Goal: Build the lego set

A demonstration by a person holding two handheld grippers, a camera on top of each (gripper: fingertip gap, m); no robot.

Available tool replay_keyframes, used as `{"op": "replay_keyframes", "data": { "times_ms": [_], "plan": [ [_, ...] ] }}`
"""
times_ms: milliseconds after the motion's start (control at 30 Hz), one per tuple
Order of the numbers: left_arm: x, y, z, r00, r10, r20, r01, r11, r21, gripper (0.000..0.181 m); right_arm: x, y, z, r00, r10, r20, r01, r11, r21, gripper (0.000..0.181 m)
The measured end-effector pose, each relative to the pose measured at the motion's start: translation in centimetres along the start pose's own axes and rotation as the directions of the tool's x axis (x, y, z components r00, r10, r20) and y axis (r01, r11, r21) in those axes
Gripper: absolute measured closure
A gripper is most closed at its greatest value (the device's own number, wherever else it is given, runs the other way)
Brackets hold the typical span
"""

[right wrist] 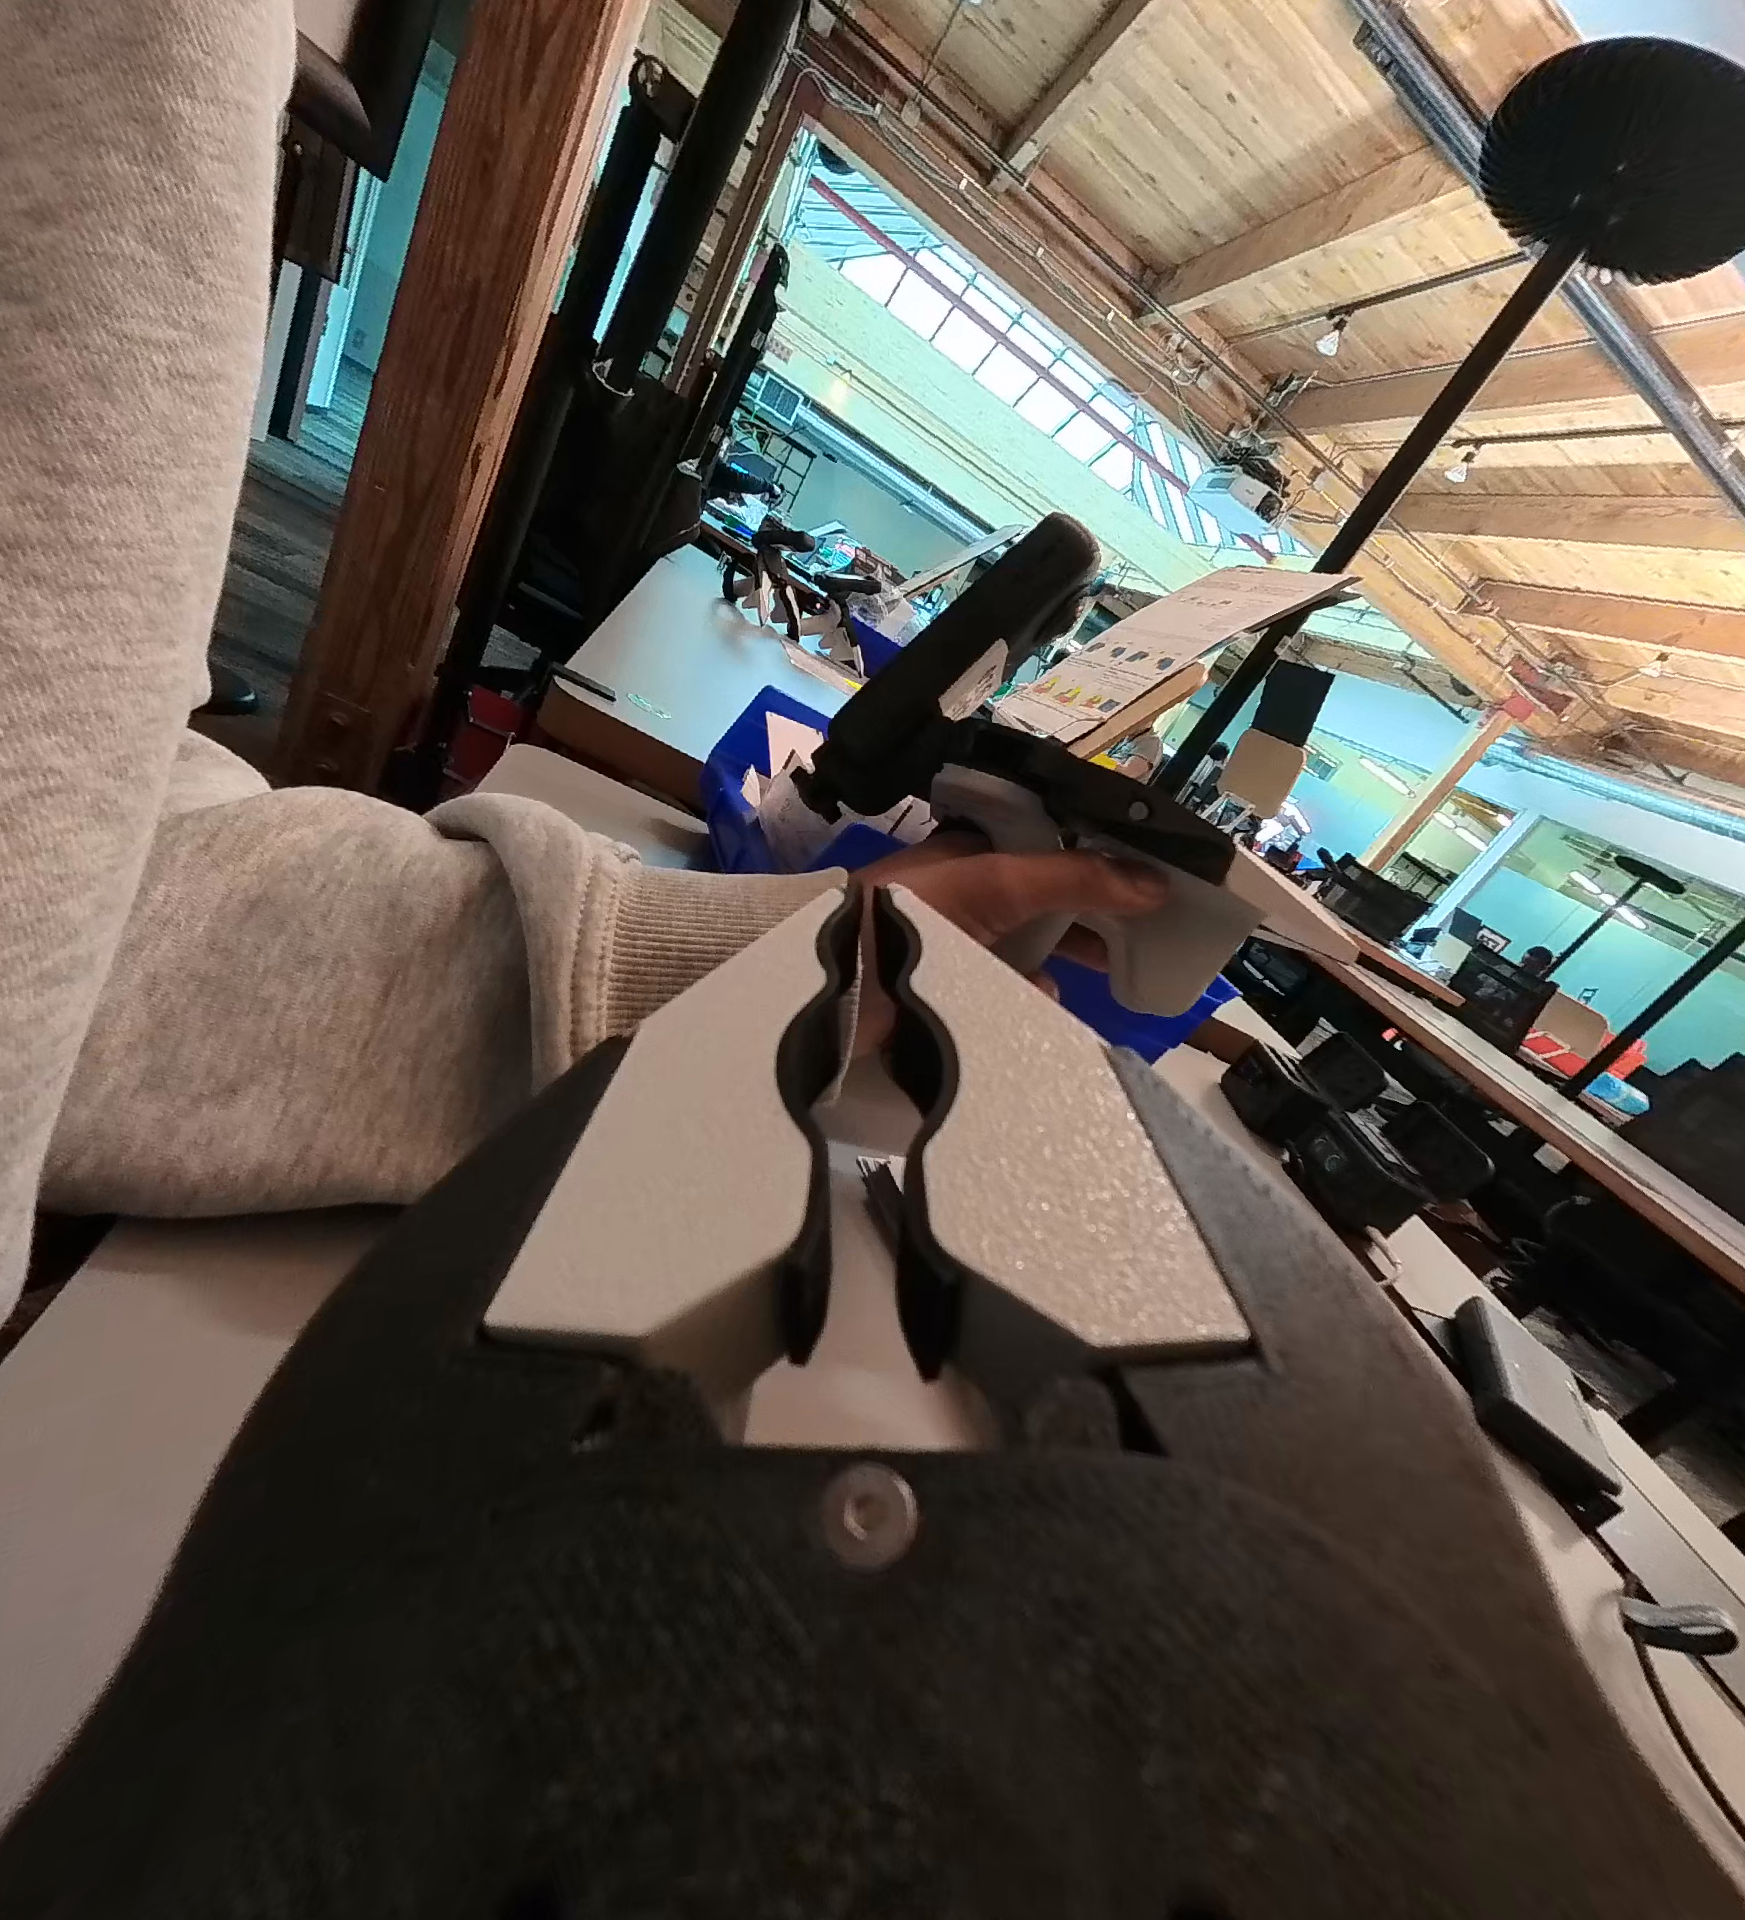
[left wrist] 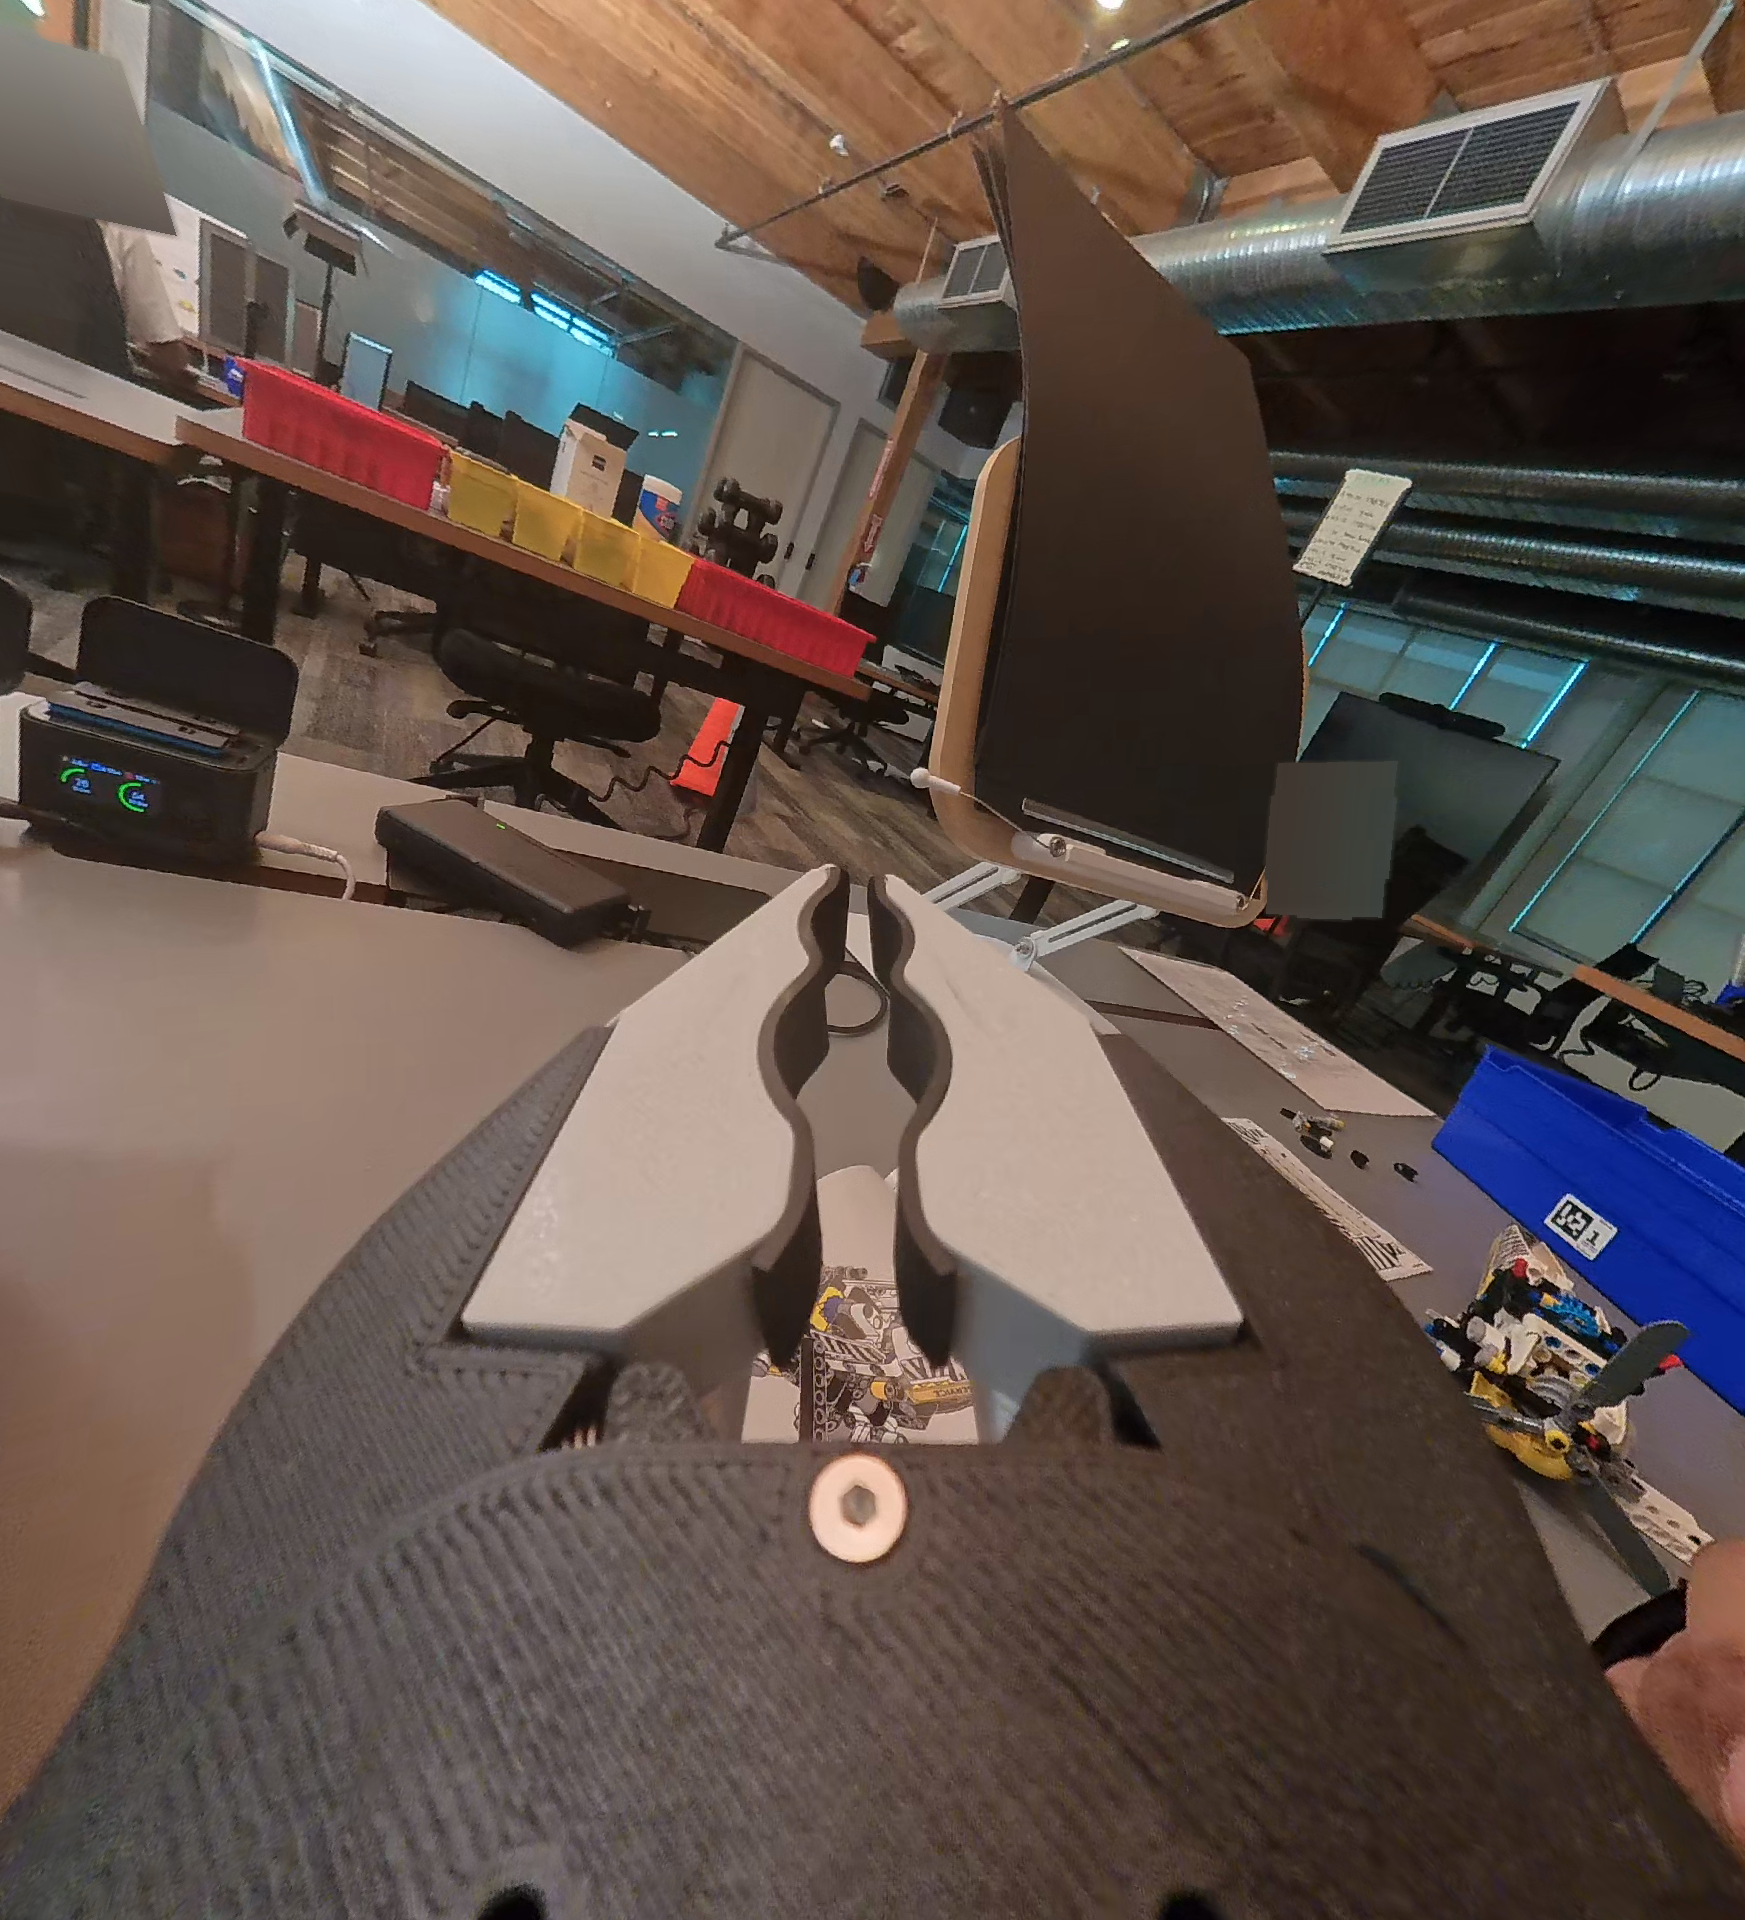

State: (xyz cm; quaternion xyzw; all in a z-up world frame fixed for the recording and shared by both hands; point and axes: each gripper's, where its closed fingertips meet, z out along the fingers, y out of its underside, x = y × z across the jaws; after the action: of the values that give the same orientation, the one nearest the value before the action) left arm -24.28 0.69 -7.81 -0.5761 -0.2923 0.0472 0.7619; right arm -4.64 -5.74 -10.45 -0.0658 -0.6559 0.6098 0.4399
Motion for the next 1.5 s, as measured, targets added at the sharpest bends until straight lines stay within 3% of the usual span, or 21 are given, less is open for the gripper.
{"op": "replay_keyframes", "data": {
  "times_ms": [1300, 1500],
  "plan": [
    [0.0, 0.6, 0.3, 1.0, -0.019, -0.008, 0.018, 0.999, -0.027, 0.177, 0.1, 0.6, 0.1, 1.0, -0.007, -0.006, 0.007, 1.0, -0.03, 0.18],
    [0.0, 0.7, 0.4, 1.0, -0.024, -0.012, 0.024, 0.999, -0.035, 0.176, 1.2, 0.3, -0.3, 0.997, -0.033, -0.069, 0.031, 0.999, -0.023, 0.181]
  ]
}}
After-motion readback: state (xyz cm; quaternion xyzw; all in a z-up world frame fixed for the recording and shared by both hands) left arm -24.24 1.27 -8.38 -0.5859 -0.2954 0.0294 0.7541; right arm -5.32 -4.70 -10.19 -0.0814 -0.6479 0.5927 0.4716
